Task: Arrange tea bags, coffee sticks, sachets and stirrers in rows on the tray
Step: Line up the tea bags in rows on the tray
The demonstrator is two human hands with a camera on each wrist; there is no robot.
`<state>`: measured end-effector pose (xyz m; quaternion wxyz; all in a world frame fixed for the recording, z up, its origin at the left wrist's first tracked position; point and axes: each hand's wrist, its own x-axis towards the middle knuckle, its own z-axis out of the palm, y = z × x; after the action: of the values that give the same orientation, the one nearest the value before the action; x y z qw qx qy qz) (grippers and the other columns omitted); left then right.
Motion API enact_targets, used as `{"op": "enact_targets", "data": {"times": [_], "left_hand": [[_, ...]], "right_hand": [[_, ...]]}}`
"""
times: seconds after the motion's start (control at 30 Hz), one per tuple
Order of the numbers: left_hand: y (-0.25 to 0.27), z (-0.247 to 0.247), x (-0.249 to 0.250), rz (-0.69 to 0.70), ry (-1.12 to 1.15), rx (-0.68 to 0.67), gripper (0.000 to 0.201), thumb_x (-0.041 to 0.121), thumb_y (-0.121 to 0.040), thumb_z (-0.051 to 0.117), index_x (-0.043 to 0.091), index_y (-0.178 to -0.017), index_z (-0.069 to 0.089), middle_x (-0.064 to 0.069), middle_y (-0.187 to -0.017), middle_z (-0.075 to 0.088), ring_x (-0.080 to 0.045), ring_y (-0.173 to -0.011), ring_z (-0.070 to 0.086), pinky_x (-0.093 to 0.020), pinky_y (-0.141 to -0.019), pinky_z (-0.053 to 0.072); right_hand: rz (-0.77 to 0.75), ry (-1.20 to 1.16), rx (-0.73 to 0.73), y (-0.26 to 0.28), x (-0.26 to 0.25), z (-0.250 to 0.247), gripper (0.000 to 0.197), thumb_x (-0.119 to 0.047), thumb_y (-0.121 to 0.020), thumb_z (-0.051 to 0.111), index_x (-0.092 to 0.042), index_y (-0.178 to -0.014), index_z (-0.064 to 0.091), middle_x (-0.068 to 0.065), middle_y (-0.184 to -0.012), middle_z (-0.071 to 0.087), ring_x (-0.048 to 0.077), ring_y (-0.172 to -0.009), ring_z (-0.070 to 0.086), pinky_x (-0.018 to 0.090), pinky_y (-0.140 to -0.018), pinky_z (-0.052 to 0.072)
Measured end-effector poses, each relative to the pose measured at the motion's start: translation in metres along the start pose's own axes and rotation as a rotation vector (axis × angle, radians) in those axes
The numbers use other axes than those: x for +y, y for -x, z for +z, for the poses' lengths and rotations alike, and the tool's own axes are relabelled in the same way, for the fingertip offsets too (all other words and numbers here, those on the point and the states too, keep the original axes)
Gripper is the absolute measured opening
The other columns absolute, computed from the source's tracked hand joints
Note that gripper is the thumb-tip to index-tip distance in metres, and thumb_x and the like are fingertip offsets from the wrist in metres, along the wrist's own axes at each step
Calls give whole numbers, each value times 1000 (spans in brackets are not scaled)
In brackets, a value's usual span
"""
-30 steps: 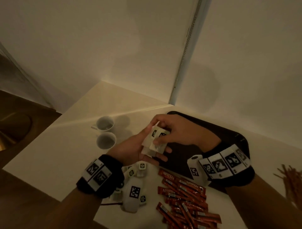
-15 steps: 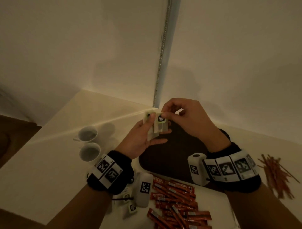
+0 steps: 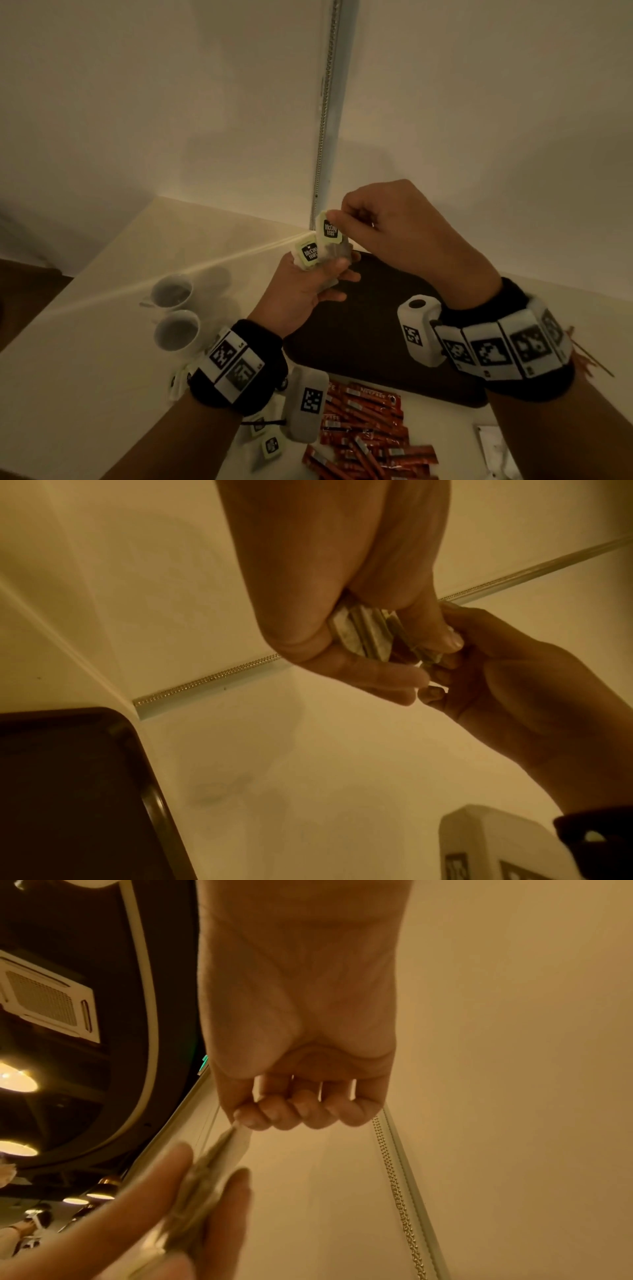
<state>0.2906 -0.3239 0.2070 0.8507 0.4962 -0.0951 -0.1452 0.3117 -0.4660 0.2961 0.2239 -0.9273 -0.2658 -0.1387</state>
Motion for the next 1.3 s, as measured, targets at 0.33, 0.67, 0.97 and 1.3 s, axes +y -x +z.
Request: {"op": "enact_targets", "data": {"times": [0.33, 0.67, 0.97, 1.3], "left_hand": [[4, 4, -4, -33, 86, -25, 47, 32, -67, 76, 16, -107, 59, 2, -93, 72, -10, -74, 69, -15, -47, 49], [8, 9, -4, -68, 166, 60, 25, 18, -79, 63, 16, -104, 60, 4, -86, 72, -10, -71, 69, -15, -45, 46], [8, 10, -1, -59, 222, 152, 36, 29, -74, 64, 20, -108, 60, 4, -92, 72, -12, -76, 70, -16, -45, 47], [9, 7, -2, -59, 159, 166, 29, 25, -74, 62, 21, -102, 60, 6, -86, 72, -9, -72, 68, -15, -45, 45]], "right_hand": [[89, -235, 38, 1, 2, 2, 28, -36, -85, 65, -12, -71, 66, 0, -63, 61, 13, -60, 57, 27, -60, 47], [236, -545, 50, 3, -2, 4, 27, -14, -75, 77, -12, -98, 62, 10, -74, 67, 23, -63, 66, 26, -57, 57], [212, -388, -31, 1, -7, 11, 23, -30, -82, 70, -9, -74, 71, -5, -55, 59, -1, -46, 52, 8, -49, 37], [267, -546, -14, -3, 0, 12, 8, -19, -82, 70, -13, -87, 69, 2, -73, 69, 7, -59, 62, 16, -53, 48]]}}
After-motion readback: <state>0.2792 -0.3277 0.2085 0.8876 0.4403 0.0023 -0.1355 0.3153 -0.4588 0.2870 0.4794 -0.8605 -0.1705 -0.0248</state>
